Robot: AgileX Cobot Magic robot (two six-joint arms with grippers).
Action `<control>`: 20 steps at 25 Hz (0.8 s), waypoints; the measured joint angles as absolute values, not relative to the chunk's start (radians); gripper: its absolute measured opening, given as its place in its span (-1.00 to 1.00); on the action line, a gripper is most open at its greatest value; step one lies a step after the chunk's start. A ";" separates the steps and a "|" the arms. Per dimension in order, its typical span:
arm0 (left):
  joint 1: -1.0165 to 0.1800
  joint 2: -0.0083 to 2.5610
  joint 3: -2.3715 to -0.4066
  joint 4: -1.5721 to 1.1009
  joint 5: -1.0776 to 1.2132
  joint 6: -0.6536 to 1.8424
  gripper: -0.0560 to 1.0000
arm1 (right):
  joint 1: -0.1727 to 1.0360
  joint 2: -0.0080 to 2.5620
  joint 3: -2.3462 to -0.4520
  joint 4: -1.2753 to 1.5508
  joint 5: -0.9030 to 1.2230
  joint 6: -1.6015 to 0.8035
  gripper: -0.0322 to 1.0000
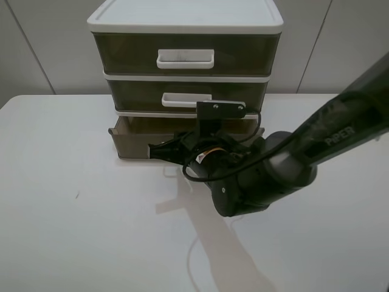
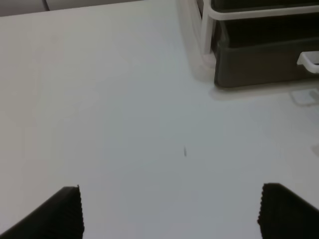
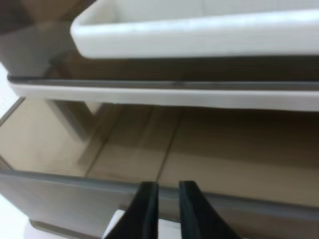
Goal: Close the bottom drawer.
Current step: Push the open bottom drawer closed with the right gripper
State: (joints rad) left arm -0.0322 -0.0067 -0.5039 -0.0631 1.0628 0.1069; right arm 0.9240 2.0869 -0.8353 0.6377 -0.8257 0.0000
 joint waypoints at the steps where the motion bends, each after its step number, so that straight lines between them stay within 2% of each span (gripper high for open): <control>1: -0.032 -0.007 -0.504 -0.063 1.063 0.107 0.47 | 0.924 2.088 -0.840 0.645 -0.828 0.000 -0.90; 14: -0.032 -0.007 -0.504 -0.063 1.063 0.107 0.47 | 0.924 2.090 -0.848 0.676 -0.861 0.000 -0.90; 20: -0.032 -0.007 -0.504 -0.063 1.063 0.107 0.47 | 0.924 2.091 -0.850 0.676 -0.802 0.000 -0.90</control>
